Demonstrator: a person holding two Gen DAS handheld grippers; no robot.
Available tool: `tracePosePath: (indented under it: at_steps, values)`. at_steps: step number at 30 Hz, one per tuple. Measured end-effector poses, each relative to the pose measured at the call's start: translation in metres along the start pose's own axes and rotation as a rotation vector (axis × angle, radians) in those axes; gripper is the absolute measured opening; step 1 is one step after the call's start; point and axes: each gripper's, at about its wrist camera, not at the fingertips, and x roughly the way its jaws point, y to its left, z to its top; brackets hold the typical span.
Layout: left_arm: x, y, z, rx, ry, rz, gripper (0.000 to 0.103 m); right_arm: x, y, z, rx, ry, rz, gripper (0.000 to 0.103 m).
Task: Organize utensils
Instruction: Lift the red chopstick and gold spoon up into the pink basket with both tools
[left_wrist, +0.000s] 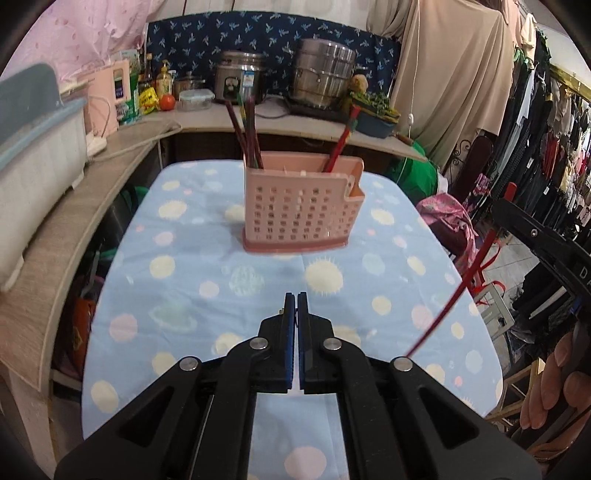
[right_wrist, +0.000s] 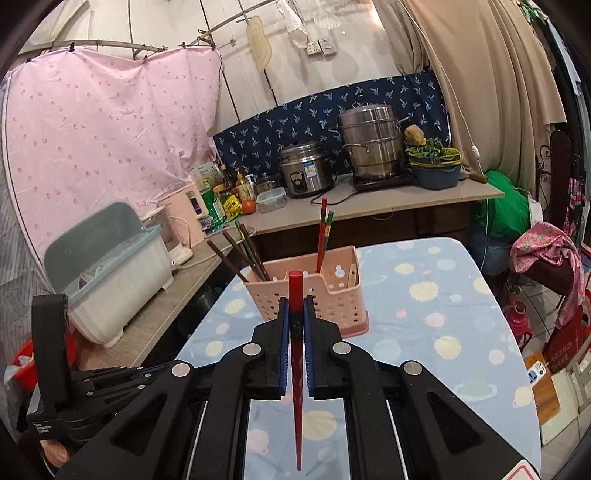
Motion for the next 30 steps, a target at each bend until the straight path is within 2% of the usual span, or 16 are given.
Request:
tracePosePath:
  at_steps: [11, 14, 18, 24, 30]
  values:
    - [0.003, -0.001, 0.111, 0.012, -0.118, 0.009, 0.001, 0.033, -0.007, 0.093, 0.028, -0.174, 0.004, 0.007]
    - [0.009, -0.001, 0.142, 0.018, -0.152, 0.015, 0.001, 0.049, -0.008, 0.114, 0.031, -0.2, 0.0, 0.007]
    - [0.019, -0.005, 0.168, 0.023, -0.184, 0.025, 0.001, 0.071, -0.007, 0.131, 0.034, -0.212, -0.003, 0.007]
    - [0.049, 0.0, 0.184, -0.004, -0.15, 0.025, 0.001, 0.105, -0.008, 0.139, 0.043, -0.203, -0.016, 0.007]
    - [0.076, 0.009, 0.179, -0.027, -0.105, 0.031, 0.001, 0.138, -0.011, 0.129, 0.054, -0.15, -0.025, 0.007]
